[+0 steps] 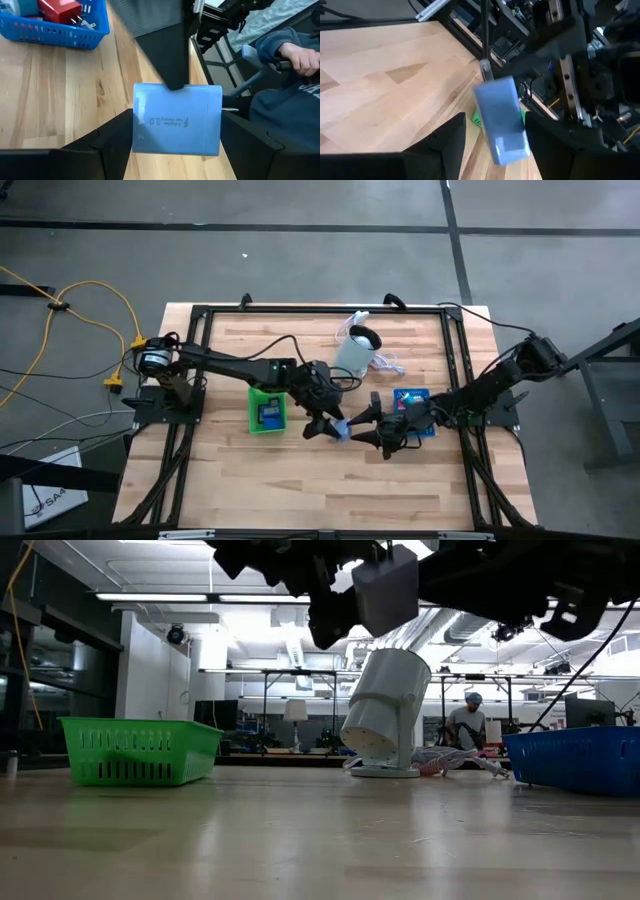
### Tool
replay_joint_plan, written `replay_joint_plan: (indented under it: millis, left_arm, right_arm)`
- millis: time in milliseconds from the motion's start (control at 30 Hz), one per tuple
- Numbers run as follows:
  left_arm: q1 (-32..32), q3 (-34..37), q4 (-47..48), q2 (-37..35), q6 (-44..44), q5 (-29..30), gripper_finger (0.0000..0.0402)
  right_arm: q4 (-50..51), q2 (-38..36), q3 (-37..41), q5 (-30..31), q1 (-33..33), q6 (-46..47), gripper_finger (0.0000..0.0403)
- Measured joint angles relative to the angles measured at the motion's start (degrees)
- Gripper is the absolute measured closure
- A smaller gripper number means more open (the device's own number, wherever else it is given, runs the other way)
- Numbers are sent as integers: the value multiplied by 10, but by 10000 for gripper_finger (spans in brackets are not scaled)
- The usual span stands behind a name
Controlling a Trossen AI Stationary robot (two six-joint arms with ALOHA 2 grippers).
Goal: Pick & Place Office items
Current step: Put the purple charger adapter into the blue bin
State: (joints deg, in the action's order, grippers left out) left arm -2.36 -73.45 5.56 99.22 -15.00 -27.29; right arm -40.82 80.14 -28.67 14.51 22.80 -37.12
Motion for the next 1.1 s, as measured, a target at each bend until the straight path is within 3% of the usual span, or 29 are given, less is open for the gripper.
replay_joint_plan:
  millis: [467,933,1100]
  left_arm:
    - [-2,0,-1,0,1,-4,144]
    - [-9,2,15,4,0,-12,144]
    - [-16,-1,13,21,-14,-19,144]
  right_arm:
    - [-1,2,0,-49,-27,13,211]
    - [-145,110,-1,-71,-27,28,211]
    - [-118,122,-27,-74,-27,26,211]
